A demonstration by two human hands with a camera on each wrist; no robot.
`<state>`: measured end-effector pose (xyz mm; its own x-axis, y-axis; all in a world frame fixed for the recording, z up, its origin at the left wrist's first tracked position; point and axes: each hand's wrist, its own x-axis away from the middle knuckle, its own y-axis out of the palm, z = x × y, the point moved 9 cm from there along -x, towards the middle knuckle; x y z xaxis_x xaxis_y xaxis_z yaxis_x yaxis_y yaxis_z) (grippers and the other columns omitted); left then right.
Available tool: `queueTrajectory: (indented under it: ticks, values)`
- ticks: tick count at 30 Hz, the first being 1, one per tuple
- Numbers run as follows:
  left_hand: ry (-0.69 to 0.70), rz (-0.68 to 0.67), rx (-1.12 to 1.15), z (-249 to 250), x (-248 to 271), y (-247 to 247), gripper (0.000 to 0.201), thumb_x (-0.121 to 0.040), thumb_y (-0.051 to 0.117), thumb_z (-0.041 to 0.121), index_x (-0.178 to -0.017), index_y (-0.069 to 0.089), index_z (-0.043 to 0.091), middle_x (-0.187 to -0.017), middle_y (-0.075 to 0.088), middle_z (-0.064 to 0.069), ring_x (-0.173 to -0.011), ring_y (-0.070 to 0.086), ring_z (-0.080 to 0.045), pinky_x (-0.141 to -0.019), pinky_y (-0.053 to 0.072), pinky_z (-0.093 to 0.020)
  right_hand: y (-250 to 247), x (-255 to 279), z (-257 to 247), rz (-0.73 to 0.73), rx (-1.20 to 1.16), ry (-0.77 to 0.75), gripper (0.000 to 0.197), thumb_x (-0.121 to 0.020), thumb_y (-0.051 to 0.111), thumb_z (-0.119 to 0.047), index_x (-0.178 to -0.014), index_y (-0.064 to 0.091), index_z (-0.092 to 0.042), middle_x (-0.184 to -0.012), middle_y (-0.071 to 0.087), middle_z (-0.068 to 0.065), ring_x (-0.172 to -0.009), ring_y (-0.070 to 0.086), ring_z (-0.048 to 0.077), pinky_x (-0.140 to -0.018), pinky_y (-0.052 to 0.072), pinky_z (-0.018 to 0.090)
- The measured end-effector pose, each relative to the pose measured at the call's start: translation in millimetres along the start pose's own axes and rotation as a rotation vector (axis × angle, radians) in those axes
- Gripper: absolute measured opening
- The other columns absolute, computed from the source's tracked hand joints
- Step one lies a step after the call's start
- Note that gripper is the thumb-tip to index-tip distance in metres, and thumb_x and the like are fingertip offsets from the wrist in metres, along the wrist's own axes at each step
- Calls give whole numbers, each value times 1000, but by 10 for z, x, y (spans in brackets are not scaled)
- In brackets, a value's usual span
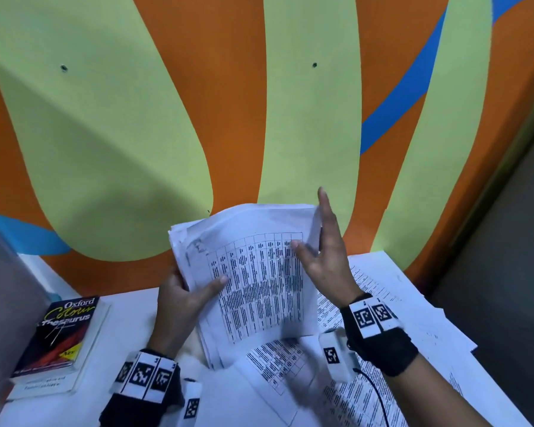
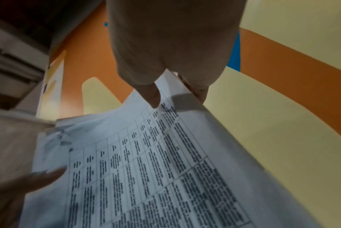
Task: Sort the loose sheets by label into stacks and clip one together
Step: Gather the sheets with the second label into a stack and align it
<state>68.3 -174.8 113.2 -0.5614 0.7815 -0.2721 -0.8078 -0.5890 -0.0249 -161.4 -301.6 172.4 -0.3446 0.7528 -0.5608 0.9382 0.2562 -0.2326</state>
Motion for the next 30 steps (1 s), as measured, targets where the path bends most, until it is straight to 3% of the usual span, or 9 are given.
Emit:
queueTrajectory:
  ticks: [4, 6, 8, 11, 15, 19, 23, 28, 30]
  values:
    - [-12, 31, 9, -31, -1, -3, 52, -55, 92, 29, -98, 71, 9, -90, 77, -1, -84, 73, -16, -70, 59, -32, 13, 2, -123, -22, 72, -38, 57, -91, 58, 5, -142, 40, -13, -139, 43, 3, -126, 33, -15, -91, 36, -3]
    - [-18, 48, 35, -57, 7, 3, 46, -61, 87, 21, -100, 70, 5, -93, 76, -5, -85, 73, -18, -71, 60, -33, -53, 0, -29, 37, -9, 26, 64, -88, 62, 4, -142, 34, -16, -137, 43, -7, -123, 36, -18, -84, 39, -3]
    - [-40, 56, 34, -108, 32, 41, 30, -67, 82, 15, -94, 72, 9, -88, 77, -1, -85, 73, -20, -73, 60, -38, -63, 47, 161, 66, -140, 162, 71, -86, 65, 2, -144, 30, -20, -132, 50, -8, -122, 48, -5, -86, 49, 11]
    - [-74, 108, 9, -131, 57, 53, 9, -71, 78, 26, -72, 75, 18, -73, 75, 5, -75, 71, -21, -71, 58, -48, 21, 146, 332, 49, -112, 232, 42, -93, 57, -1, -131, 47, -16, -122, 63, 0, -113, 60, 12, -95, 50, 36]
    - [-6, 120, -6, 25, -3, -12, 31, -68, 82, 42, -68, 73, 13, -65, 70, 5, -63, 65, -16, -59, 53, -36, 68, 91, 160, 21, -168, 202, 38, -96, 55, -8, -131, 42, -9, -124, 60, 3, -114, 58, 9, -100, 48, 31]
    - [-62, 9, 23, -114, 42, 47, 37, -62, 87, 27, -92, 72, 10, -83, 76, 8, -77, 73, -11, -65, 58, -24, 133, 193, 298, -87, -210, 283, 52, -91, 60, -1, -135, 31, -9, -108, 54, -8, -90, 57, -16, -77, 48, 7]
    - [-139, 12, -11, -319, 121, 101, 15, -70, 81, 11, -79, 71, 17, -71, 74, 14, -76, 72, -15, -68, 57, -28, 230, 426, 517, -116, 11, 370, 12, -99, 48, -9, -107, 41, -12, -73, 32, -10, -56, 44, -12, -61, 37, 6]
    - [-85, 62, -4, -248, 68, 39, 16, -71, 82, 14, -76, 69, 20, -65, 72, 16, -64, 69, -3, -65, 56, -30, 240, 369, 367, -59, -69, 296, 19, -99, 50, -11, -112, 37, -7, -77, 40, -8, -64, 46, -12, -69, 41, 12]
    - [-133, 48, 7, -338, 71, 38, 32, -63, 89, 32, -83, 71, 15, -77, 75, 9, -74, 72, -11, -68, 57, -31, 321, 394, 402, -154, -111, 318, 38, -96, 56, -12, -127, 33, -9, -103, 53, -7, -97, 53, -12, -88, 45, 13]
